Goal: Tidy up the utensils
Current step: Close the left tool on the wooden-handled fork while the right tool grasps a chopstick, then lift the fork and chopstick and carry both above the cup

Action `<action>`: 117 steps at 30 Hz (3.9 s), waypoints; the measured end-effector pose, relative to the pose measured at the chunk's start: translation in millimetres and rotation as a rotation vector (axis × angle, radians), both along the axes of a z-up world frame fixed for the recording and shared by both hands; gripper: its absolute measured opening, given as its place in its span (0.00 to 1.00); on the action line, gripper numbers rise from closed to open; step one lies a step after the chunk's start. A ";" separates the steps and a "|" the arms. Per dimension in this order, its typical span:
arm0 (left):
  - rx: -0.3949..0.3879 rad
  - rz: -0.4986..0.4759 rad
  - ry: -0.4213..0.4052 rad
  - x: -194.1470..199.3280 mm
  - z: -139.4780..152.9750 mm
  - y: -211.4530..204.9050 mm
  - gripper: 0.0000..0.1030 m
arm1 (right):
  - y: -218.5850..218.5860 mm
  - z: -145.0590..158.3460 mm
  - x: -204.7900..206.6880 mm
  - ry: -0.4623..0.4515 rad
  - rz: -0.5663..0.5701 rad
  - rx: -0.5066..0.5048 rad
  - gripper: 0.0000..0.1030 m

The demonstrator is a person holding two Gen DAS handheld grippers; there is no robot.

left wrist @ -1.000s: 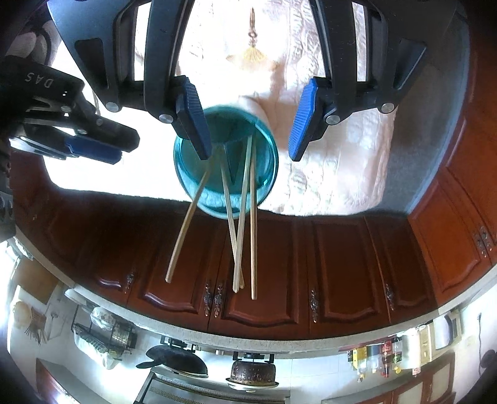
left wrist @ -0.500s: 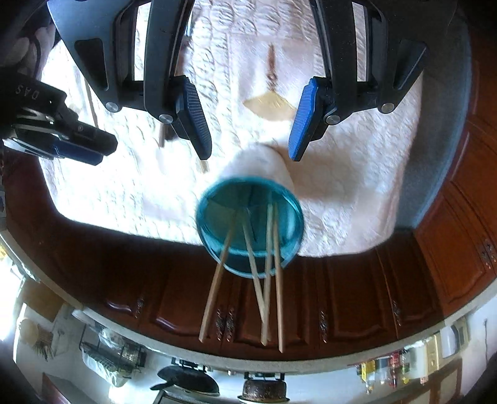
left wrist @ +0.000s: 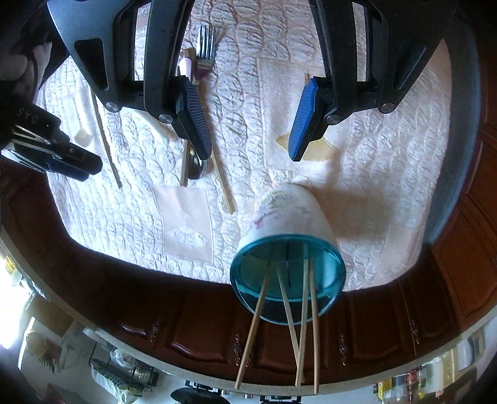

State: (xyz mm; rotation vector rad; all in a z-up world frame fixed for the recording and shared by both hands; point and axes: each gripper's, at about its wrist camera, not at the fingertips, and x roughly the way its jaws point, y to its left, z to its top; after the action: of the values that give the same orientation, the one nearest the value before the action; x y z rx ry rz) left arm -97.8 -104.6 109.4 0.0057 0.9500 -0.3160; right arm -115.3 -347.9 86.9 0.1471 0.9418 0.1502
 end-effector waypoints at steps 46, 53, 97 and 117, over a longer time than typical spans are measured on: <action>0.007 -0.197 0.160 37.9 -56.7 -77.0 0.49 | -110.6 -76.4 7.9 0.164 -0.157 0.145 0.37; 0.052 -0.236 0.174 53.5 -64.5 -93.3 0.42 | -107.6 -93.5 38.5 0.198 -0.137 0.133 0.30; -0.139 -0.236 0.000 9.3 57.1 -30.1 0.08 | -72.5 -33.7 25.9 0.068 0.042 0.093 0.05; -0.217 -0.183 -0.177 -2.2 143.4 4.6 0.08 | -42.9 84.8 -11.9 -0.176 0.153 0.101 0.05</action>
State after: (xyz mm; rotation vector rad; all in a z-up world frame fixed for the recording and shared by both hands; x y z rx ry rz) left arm -100.0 -100.0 252.9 -0.0775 0.7376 -0.5773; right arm -127.2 -390.8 171.7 0.1528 0.7697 0.3470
